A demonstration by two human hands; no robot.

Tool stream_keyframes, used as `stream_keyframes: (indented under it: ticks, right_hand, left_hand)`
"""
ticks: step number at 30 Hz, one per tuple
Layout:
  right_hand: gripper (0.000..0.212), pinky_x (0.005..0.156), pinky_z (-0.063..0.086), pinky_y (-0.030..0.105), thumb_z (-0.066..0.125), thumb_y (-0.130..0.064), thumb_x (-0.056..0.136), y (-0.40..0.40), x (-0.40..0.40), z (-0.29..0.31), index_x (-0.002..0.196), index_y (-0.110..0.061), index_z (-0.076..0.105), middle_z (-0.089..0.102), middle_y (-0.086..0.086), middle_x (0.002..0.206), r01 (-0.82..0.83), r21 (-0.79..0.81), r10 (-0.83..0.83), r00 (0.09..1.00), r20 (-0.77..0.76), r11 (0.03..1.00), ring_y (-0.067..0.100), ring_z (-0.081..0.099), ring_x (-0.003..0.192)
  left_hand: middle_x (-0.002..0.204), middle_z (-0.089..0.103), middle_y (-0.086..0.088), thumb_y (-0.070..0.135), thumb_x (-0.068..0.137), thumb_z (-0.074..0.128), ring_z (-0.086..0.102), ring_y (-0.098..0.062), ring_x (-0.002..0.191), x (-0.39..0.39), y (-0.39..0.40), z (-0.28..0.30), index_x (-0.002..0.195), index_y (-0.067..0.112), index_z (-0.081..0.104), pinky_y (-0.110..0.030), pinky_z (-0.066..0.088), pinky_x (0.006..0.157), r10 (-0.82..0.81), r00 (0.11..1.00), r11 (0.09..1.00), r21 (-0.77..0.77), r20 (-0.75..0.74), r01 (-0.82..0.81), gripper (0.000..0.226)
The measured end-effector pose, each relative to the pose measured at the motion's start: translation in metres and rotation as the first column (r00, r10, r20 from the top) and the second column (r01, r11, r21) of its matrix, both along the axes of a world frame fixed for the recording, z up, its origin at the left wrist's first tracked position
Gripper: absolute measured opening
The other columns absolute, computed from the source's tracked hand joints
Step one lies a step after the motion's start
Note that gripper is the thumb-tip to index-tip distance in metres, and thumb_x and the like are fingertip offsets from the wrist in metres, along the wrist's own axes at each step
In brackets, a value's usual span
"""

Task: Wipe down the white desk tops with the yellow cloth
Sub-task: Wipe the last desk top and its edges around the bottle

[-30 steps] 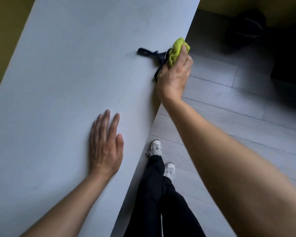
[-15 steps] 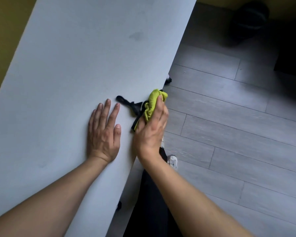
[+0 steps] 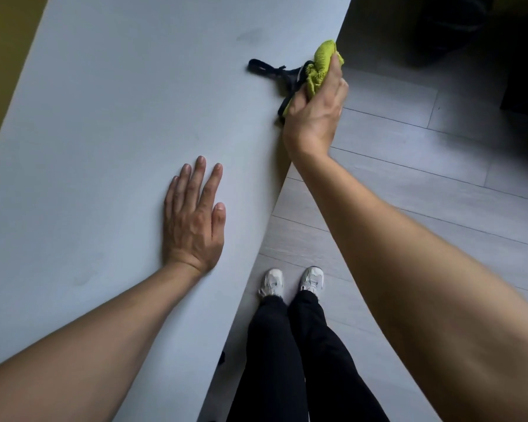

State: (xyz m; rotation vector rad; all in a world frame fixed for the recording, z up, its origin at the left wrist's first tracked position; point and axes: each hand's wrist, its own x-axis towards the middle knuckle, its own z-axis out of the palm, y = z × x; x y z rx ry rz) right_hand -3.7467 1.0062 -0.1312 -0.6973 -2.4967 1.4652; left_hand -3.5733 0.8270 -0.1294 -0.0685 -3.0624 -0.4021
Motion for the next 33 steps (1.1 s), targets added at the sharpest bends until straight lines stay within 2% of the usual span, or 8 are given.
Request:
stream_keyframes:
  ticks: [4, 9, 11, 17, 23, 25, 29, 33]
  right_hand:
    - [0.074, 0.107, 0.042, 0.053, 0.056, 0.000, 0.085, -0.018, 0.071, 0.000, 0.156, -0.007, 0.033, 0.046, 0.016, 0.141, -0.025, -0.014, 0.024, 0.999, -0.045, 1.000, 0.037, 0.049, 0.128]
    - [0.071, 0.114, 0.036, 0.053, 0.048, -0.010, 0.087, -0.059, 0.213, 0.008, 0.156, -0.004, 0.030, 0.040, 0.017, 0.151, -0.104, -0.085, 0.103, 0.995, -0.013, 0.991, 0.032, 0.040, 0.140]
    - [0.072, 0.114, 0.036, 0.052, 0.046, -0.012, 0.087, -0.068, 0.238, 0.009, 0.156, -0.005, 0.030, 0.041, 0.017, 0.150, -0.098, -0.100, 0.099, 0.995, 0.001, 0.990, 0.031, 0.039, 0.141]
    - [0.071, 0.114, 0.036, 0.046, 0.047, -0.007, 0.085, -0.055, 0.179, 0.001, 0.154, -0.002, 0.034, 0.044, 0.018, 0.147, -0.043, -0.054, 0.039, 0.997, -0.067, 0.998, 0.032, 0.043, 0.134]
    - [0.069, 0.114, 0.036, 0.042, 0.055, 0.000, 0.092, -0.034, 0.105, 0.004, 0.156, -0.011, 0.032, 0.043, 0.014, 0.147, -0.003, -0.012, 0.003, 1.000, -0.002, 1.000, 0.031, 0.045, 0.135]
    - [0.068, 0.113, 0.037, 0.041, 0.054, 0.000, 0.092, -0.038, 0.119, 0.004, 0.156, -0.011, 0.033, 0.043, 0.013, 0.146, 0.003, -0.008, -0.003, 1.000, -0.009, 1.000, 0.032, 0.045, 0.135]
    - [0.070, 0.109, 0.041, 0.053, 0.044, -0.013, 0.085, -0.067, 0.199, 0.003, 0.155, -0.007, 0.035, 0.047, 0.019, 0.141, -0.024, -0.004, 0.024, 0.999, -0.039, 1.000, 0.038, 0.047, 0.130]
    - [0.072, 0.116, 0.035, 0.043, 0.046, -0.014, 0.084, -0.093, 0.288, 0.009, 0.154, -0.005, 0.034, 0.044, 0.016, 0.147, -0.068, -0.005, 0.068, 0.998, -0.008, 0.998, 0.032, 0.042, 0.134]
  left_hand:
    - [0.171, 0.028, -0.009, 0.028, 0.101, 0.038, 0.025, -0.031, 0.157, 0.000, 0.000, 0.000, 0.162, 0.017, 0.038, -0.046, 0.015, 0.130, -0.001, 1.000, 1.000, -0.011, -0.008, 0.001, 0.062]
    - [0.170, 0.030, -0.011, 0.025, 0.100, 0.038, 0.028, -0.034, 0.157, -0.001, 0.000, 0.000, 0.161, 0.017, 0.039, -0.050, 0.020, 0.128, -0.014, 1.000, 1.000, -0.006, -0.024, 0.014, 0.062]
    - [0.169, 0.032, -0.012, 0.021, 0.096, 0.039, 0.030, -0.035, 0.156, -0.001, 0.000, -0.001, 0.160, 0.017, 0.040, -0.050, 0.021, 0.128, -0.015, 0.999, 1.000, -0.003, -0.033, 0.015, 0.064]
    - [0.168, 0.033, -0.012, 0.027, 0.100, 0.040, 0.031, -0.036, 0.155, -0.002, -0.002, -0.002, 0.160, 0.018, 0.041, -0.047, 0.019, 0.129, -0.017, 0.999, 1.000, 0.014, -0.050, 0.018, 0.061]
    - [0.168, 0.035, -0.012, 0.028, 0.099, 0.038, 0.031, -0.035, 0.155, -0.001, -0.001, -0.001, 0.159, 0.018, 0.042, -0.044, 0.016, 0.129, -0.014, 0.999, 1.000, 0.026, -0.043, 0.015, 0.061]
    - [0.168, 0.034, -0.012, 0.029, 0.099, 0.037, 0.030, -0.035, 0.155, -0.002, -0.001, 0.000, 0.160, 0.019, 0.042, -0.043, 0.014, 0.129, -0.016, 0.999, 0.999, 0.030, -0.027, 0.017, 0.061]
    - [0.169, 0.030, -0.012, 0.029, 0.100, 0.032, 0.027, -0.035, 0.157, 0.000, -0.005, 0.002, 0.161, 0.018, 0.039, -0.043, 0.012, 0.130, -0.031, 1.000, 0.999, 0.007, 0.002, 0.031, 0.062]
    - [0.171, 0.026, -0.014, 0.026, 0.103, 0.029, 0.022, -0.035, 0.159, 0.006, -0.003, 0.009, 0.162, 0.015, 0.034, -0.043, 0.008, 0.130, -0.027, 0.997, 0.999, 0.028, 0.066, 0.025, 0.060]
